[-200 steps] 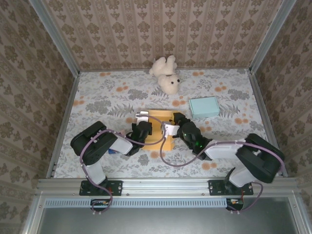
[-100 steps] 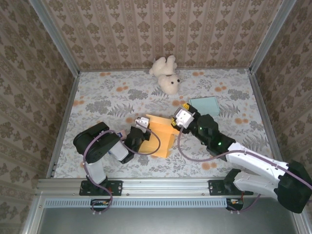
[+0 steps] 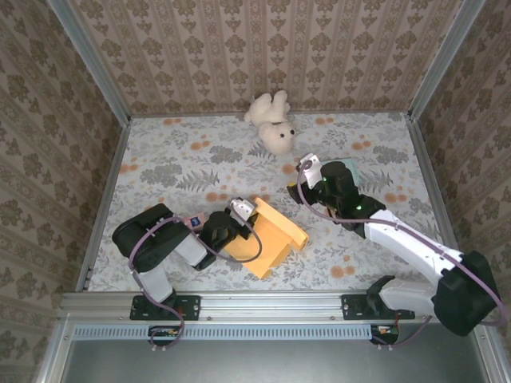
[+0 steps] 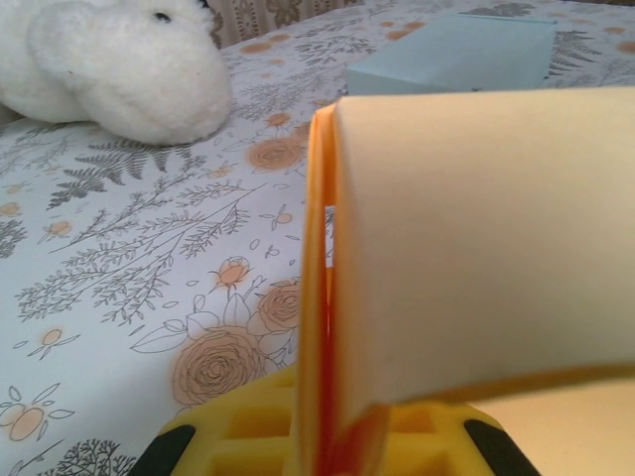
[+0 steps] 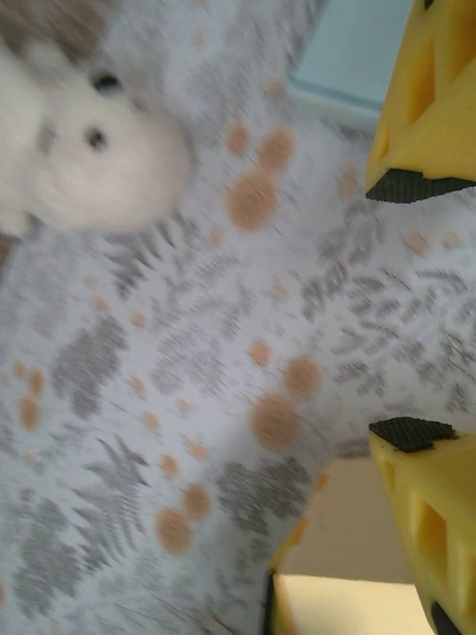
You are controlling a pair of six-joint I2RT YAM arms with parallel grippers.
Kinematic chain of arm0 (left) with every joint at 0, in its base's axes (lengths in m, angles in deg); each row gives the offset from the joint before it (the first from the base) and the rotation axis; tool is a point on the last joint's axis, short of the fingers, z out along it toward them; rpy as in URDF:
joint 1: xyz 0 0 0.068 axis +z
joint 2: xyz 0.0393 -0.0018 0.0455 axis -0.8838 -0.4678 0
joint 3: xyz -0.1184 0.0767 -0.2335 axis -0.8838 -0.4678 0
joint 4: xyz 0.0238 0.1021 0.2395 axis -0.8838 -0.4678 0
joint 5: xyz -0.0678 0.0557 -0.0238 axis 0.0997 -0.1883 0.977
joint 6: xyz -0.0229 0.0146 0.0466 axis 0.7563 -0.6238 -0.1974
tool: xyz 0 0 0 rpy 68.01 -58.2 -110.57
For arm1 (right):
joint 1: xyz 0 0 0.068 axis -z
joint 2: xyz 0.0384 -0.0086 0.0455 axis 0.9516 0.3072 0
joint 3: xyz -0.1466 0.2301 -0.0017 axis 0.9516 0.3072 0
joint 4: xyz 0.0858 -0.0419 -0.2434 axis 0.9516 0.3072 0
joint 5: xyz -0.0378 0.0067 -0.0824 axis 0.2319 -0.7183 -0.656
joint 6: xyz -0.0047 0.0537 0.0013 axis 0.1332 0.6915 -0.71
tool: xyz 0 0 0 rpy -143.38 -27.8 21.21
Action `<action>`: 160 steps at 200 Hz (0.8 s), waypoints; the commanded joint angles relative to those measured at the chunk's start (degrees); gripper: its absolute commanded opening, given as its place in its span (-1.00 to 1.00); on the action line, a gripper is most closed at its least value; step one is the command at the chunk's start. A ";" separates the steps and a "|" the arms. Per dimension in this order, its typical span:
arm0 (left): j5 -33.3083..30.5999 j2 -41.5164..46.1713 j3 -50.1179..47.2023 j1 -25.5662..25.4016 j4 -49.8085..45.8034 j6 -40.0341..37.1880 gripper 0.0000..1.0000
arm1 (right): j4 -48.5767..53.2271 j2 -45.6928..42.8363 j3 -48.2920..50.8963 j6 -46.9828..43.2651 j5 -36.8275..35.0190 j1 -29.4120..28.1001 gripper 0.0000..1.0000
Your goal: Fold the paper box
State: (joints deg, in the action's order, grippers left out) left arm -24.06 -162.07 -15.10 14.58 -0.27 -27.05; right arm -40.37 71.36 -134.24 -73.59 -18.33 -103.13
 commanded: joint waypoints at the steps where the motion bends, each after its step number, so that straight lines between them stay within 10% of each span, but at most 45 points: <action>1: 2.29 1.00 -0.16 0.10 1.63 -1.23 -1.00 | 2.94 3.16 -1.99 3.92 7.87 0.00 0.19; 160: 2.43 -0.67 5.44 4.09 -6.03 11.13 -1.00 | 8.07 26.48 -12.40 4.34 30.38 -0.01 0.00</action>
State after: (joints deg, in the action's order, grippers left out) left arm -21.13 -162.39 -12.12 17.07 -4.88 -21.19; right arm -35.95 94.94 -144.86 -69.57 1.73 -102.26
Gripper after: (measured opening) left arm 0.089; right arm 0.502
